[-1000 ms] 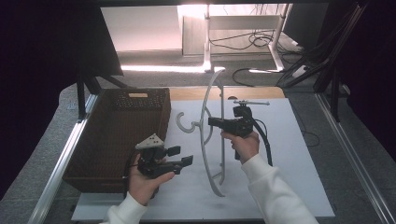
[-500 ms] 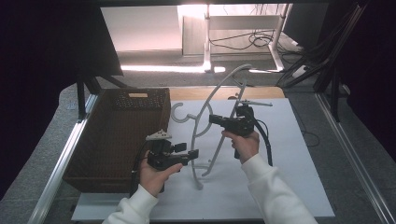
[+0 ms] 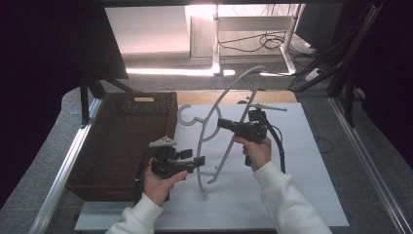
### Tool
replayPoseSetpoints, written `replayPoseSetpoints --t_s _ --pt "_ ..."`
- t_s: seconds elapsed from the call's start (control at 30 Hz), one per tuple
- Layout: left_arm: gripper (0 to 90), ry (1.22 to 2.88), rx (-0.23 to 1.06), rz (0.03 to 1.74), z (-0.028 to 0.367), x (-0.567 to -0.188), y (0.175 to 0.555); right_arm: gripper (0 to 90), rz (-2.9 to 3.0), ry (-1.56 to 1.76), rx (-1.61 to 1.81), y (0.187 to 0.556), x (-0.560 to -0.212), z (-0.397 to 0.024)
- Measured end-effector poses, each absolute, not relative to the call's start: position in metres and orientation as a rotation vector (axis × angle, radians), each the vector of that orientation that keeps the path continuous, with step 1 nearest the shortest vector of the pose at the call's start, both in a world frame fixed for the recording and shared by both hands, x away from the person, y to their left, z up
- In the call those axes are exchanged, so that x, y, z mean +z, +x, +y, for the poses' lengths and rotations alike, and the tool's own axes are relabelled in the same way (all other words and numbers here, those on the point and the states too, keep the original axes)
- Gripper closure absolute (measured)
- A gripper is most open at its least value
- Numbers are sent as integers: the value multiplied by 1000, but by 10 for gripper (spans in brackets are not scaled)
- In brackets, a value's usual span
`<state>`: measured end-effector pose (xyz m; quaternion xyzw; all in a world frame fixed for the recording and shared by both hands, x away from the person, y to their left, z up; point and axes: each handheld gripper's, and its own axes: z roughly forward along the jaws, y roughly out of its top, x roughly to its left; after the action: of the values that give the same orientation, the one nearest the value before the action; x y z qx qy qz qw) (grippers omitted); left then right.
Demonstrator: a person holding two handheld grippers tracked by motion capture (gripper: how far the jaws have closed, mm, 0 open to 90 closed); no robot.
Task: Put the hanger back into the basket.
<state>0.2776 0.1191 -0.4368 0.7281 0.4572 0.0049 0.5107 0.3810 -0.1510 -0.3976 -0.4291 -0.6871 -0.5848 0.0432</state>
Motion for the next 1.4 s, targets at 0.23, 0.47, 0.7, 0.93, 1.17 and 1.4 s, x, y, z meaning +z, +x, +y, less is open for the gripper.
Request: replayPoseSetpoints --t_s 0.23,0.47,0.7,0.93,1.17,1.4 --pt "344 1757 22 1097 118 -437 278 856 -2029 -1241 -1808 375 -394 -160" --pt "421 1762 -6 1066 113 -437 280 855 -1968 -1149 -1830 364 -391 -167" --pt "586 1759 -77 1043 108 -440 286 853 -1925 -1103 -1813 359 -393 -166" --pt "816 1746 -151 1017 109 -440 288 843 -1933 -1082 -1793 361 -396 -163" --pt "859 1684 -188 982 116 -435 287 797 -1918 -1107 -1759 364 -399 -165" --pt "879 1659 -212 972 121 -430 287 788 -1925 -1121 -1742 367 -405 -165"
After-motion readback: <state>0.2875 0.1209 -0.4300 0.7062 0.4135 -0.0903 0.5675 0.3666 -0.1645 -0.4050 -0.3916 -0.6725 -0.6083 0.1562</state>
